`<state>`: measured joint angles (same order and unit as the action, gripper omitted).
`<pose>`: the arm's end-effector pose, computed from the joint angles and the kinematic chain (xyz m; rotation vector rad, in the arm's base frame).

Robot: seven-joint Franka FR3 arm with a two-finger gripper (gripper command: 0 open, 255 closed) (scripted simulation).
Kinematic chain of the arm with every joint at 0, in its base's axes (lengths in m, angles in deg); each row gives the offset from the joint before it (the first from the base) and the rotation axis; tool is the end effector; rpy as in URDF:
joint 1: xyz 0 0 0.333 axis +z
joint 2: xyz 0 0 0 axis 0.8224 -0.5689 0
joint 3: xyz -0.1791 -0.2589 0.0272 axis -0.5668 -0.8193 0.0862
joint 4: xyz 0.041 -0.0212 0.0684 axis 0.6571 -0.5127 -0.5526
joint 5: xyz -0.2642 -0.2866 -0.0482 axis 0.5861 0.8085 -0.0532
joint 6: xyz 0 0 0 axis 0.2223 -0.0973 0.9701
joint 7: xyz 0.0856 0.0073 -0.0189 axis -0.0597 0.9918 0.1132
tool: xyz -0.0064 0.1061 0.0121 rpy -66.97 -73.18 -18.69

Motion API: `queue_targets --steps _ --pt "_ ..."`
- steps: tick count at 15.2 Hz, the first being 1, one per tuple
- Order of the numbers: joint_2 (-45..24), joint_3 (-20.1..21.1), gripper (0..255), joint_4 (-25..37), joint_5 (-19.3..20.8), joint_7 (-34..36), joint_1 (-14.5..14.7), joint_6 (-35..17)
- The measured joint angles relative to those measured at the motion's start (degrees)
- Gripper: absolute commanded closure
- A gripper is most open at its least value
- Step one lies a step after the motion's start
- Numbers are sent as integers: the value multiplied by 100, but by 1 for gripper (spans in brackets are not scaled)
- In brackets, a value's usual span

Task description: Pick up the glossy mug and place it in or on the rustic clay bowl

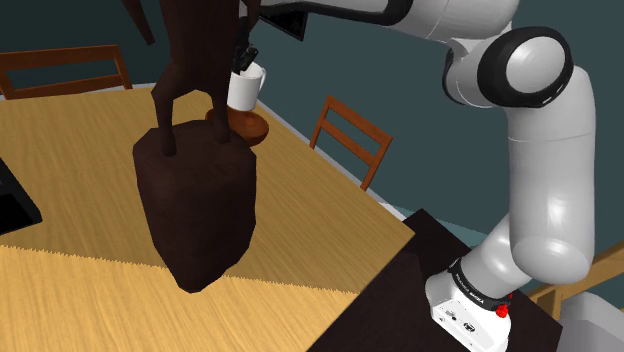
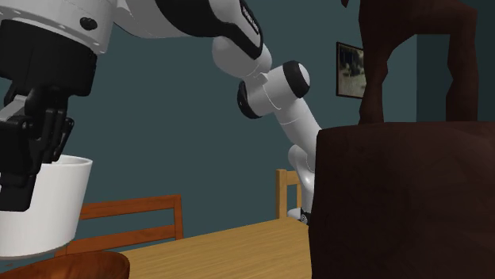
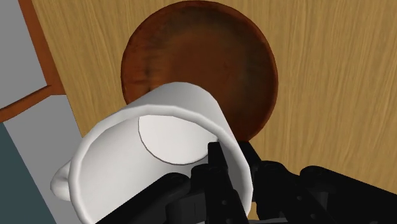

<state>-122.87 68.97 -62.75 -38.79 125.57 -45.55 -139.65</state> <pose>0.6378 0.3664 0.5060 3.0553 0.0651 0.3133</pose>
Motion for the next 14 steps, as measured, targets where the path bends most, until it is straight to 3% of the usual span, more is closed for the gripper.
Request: queue_targets --steps 6,12,13,14 --pt "53 4 255 -532 12 132 -144 -436" --pt "67 6 255 -598 12 148 -161 -485" --pt "66 6 0 -598 12 148 -161 -486" --pt "67 6 0 -598 12 148 -161 -486"
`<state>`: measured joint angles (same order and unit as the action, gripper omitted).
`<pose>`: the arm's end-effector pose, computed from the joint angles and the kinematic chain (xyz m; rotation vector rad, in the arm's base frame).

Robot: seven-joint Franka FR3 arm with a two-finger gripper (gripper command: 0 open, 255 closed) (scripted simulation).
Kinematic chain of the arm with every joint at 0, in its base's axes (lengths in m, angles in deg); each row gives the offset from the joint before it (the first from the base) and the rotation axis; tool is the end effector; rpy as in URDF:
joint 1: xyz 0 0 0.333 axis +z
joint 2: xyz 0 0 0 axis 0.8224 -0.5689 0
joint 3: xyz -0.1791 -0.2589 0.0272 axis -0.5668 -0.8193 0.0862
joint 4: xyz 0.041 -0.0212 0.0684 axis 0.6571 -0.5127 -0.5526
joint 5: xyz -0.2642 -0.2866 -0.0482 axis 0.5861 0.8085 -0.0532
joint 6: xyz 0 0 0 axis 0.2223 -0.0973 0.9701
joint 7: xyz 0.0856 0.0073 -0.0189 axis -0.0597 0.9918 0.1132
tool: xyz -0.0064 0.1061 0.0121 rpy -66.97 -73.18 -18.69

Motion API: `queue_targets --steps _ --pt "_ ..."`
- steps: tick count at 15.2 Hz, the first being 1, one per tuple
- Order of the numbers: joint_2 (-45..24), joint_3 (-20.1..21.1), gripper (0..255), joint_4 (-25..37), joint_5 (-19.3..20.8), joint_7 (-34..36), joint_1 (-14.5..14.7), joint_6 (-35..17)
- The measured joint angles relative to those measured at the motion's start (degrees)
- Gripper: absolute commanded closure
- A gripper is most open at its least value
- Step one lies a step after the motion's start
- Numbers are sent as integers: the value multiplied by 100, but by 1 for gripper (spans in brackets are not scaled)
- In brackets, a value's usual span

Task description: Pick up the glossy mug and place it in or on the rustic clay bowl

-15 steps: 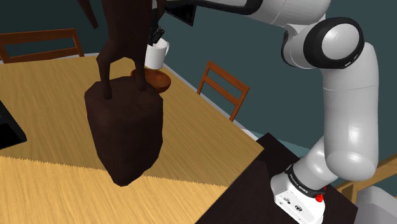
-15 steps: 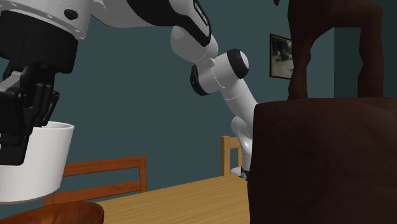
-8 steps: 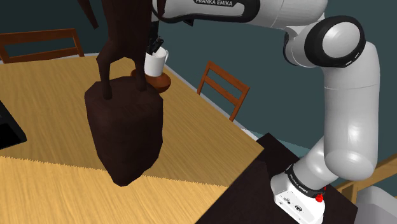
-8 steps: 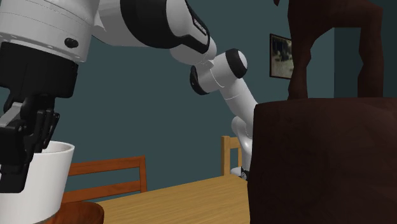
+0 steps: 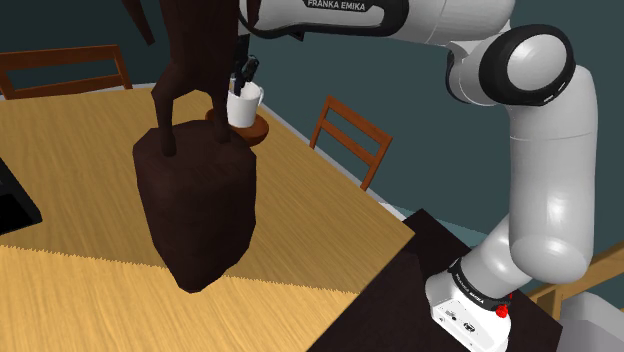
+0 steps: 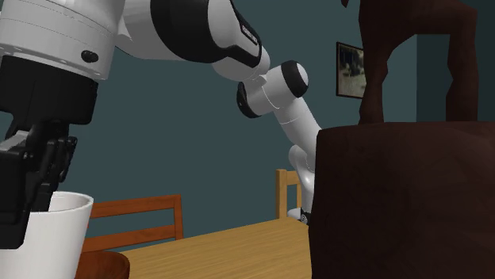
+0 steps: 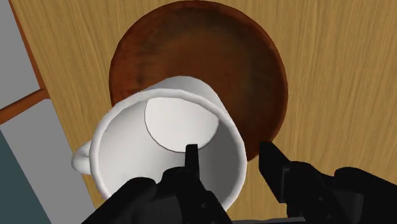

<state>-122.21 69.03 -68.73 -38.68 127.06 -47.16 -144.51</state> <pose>0.6369 0.3667 0.4745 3.0559 0.0648 0.3137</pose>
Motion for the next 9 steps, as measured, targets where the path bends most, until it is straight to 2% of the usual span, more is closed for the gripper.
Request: queue_targets --steps 5,9 --pt "1 0 0 0 0 0 0 0" --pt "71 35 0 466 -51 -91 144 492"
